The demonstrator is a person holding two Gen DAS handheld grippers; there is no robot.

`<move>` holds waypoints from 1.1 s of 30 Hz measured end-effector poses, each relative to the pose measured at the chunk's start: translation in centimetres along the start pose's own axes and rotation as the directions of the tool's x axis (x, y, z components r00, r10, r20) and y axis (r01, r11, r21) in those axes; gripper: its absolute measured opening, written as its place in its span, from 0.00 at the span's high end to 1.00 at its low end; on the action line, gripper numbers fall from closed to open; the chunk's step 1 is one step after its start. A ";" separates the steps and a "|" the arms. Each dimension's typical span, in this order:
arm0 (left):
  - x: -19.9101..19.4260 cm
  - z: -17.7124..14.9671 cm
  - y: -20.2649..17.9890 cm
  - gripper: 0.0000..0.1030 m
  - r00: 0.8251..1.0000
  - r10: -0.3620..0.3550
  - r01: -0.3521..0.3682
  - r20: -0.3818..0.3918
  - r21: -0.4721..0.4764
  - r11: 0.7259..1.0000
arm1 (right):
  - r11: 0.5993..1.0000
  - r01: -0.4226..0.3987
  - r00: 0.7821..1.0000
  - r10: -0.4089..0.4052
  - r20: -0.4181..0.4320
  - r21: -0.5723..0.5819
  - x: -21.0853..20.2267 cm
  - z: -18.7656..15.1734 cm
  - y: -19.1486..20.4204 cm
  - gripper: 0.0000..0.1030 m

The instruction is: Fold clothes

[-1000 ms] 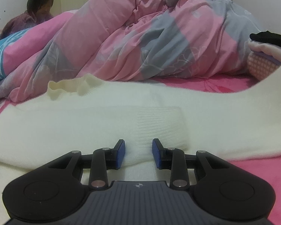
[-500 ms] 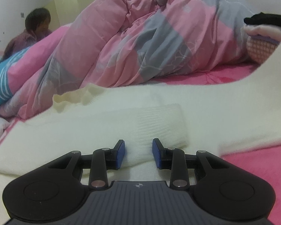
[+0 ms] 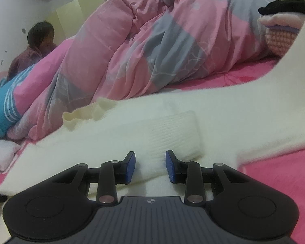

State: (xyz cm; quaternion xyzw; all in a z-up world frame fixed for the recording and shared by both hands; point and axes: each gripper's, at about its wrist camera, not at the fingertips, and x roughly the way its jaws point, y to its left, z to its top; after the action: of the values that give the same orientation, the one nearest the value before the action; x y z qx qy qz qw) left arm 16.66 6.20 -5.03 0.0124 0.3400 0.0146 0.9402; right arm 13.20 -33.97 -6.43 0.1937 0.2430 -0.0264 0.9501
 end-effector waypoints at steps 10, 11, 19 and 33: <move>-5.8 0.4 0.2 0.24 0.989 -0.077 0.062 0.129 0.118 0.991 | 1.000 -0.003 1.000 0.003 -0.001 0.007 0.1 0.0 0.0 0.66; -6.2 0.7 0.0 0.23 0.984 -0.092 0.073 0.155 0.124 0.990 | 1.000 -0.002 1.000 0.002 -0.001 0.005 0.1 0.0 0.0 0.66; 0.9 1.6 -3.2 0.24 0.990 -0.105 0.084 0.099 0.194 0.977 | 1.000 0.005 1.000 -0.005 -0.001 -0.004 -0.1 0.0 0.2 0.65; 2.6 1.2 0.1 0.21 0.972 -0.232 0.232 0.031 0.006 0.973 | 0.977 0.015 0.999 -0.004 0.051 -0.212 -3.0 2.2 5.9 0.64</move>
State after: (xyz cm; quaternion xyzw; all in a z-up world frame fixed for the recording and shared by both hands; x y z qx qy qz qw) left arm 19.42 6.34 -5.82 -0.0260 0.3244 -0.0958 0.9407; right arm 12.43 -29.50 -1.11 0.0892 0.2215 -0.0098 0.9710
